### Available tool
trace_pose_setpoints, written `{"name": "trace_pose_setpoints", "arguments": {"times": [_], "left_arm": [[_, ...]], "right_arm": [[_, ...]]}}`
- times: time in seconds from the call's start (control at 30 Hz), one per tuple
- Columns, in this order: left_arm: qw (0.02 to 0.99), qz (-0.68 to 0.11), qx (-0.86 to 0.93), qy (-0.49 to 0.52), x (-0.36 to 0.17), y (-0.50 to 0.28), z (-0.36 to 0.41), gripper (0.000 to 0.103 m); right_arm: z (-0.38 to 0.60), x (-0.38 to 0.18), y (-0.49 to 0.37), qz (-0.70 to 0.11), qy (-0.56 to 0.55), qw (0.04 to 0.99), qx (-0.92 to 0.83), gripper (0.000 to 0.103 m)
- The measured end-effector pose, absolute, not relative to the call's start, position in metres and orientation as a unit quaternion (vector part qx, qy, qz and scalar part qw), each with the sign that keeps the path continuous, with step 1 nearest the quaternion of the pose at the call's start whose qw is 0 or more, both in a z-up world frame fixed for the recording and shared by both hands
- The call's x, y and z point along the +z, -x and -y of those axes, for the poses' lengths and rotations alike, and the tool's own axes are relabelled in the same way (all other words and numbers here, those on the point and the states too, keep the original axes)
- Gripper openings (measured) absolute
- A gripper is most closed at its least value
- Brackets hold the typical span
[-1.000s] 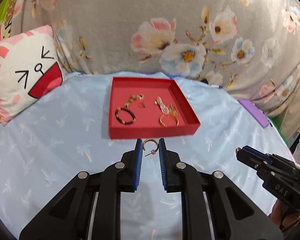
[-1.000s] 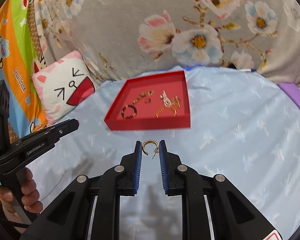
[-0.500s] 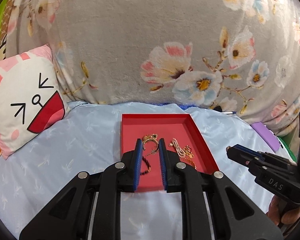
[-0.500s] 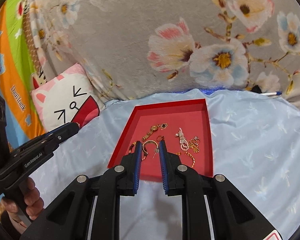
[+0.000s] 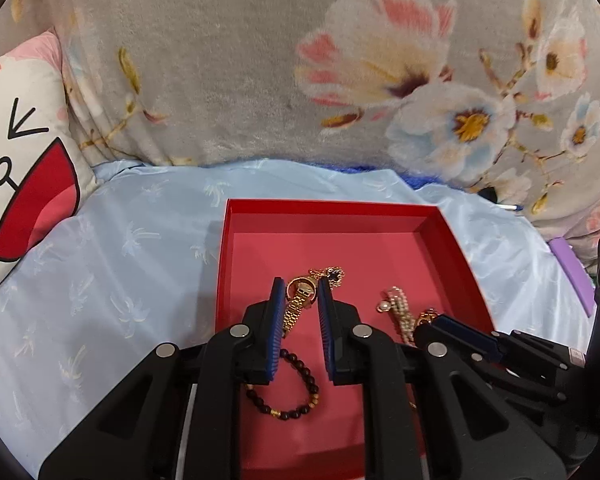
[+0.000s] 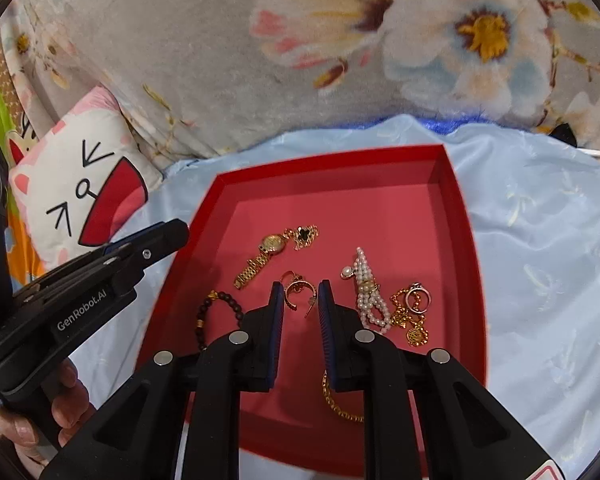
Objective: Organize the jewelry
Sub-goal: 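Carry both hoop earrings into the red box and open both tools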
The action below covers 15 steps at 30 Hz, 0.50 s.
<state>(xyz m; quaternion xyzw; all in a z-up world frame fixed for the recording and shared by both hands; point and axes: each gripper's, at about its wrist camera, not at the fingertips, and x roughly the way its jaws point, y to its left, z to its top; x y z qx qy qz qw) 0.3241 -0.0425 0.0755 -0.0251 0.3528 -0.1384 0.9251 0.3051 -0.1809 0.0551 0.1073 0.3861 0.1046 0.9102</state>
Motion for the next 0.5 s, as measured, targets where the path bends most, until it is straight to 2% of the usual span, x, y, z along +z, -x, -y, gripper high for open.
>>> {"name": "trace_pose_setpoints", "arguments": {"times": [0.2, 0.27, 0.3, 0.37, 0.5], "left_arm": [[0.92, -0.369, -0.129, 0.027, 0.056, -0.341, 0.045, 0.018], [0.92, -0.37, -0.123, 0.026, 0.053, -0.344, 0.046, 0.038], [0.921, -0.37, -0.119, 0.026, 0.052, -0.344, 0.046, 0.042], [0.923, -0.366, -0.116, 0.024, 0.052, -0.342, 0.045, 0.043], [0.929, -0.355, -0.106, 0.01, 0.059, -0.33, 0.041, 0.043]], "right_arm": [[0.173, 0.036, -0.317, -0.39, -0.08, 0.912, 0.097, 0.018], [0.171, 0.034, -0.318, -0.384, -0.071, 0.916, 0.092, 0.021], [0.17, 0.033, -0.319, -0.382, -0.067, 0.917, 0.089, 0.021], [0.171, 0.034, -0.317, -0.376, -0.065, 0.921, 0.081, 0.023], [0.177, 0.045, -0.302, -0.356, -0.071, 0.929, 0.071, 0.032]]}}
